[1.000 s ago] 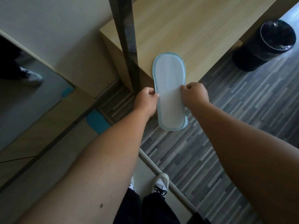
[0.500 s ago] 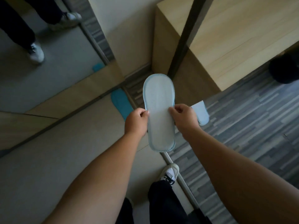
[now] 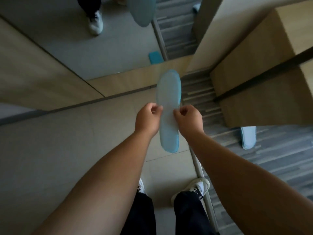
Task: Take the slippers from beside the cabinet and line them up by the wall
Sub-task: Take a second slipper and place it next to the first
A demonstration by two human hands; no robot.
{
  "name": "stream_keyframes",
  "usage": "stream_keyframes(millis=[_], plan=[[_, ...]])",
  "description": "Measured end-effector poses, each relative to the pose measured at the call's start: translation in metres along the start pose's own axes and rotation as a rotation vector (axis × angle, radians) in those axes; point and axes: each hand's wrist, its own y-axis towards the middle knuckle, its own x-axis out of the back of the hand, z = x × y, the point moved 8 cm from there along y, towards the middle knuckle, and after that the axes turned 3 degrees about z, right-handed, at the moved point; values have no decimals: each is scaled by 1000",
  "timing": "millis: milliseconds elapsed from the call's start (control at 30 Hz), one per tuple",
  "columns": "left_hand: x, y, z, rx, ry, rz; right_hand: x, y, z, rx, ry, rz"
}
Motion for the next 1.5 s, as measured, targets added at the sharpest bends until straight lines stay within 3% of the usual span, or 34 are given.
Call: stream_keyframes(millis=[167, 400, 533, 633, 700, 800, 1133, 1500], plan=[[11, 9, 39, 29, -212, 150, -72, -17, 22, 100, -156, 28], [38, 32, 119, 167, -273, 113, -135, -29, 18, 326, -200, 98], [35, 44, 150, 202, -294, 87, -128, 5, -22, 116, -112, -17], [19, 55, 170, 234, -338, 84, -148, 41, -72, -201, 34, 162], [5, 68, 184, 247, -351, 71, -168, 61, -94, -285, 147, 293], [-17, 98, 207, 261, -348, 18, -186, 101, -117, -284, 215, 317], [-73, 222, 278, 234, -104, -103, -250, 236, -164, -159, 85, 275], [-80, 288, 319, 227, 142, -156, -305, 301, -181, -68, -94, 251]])
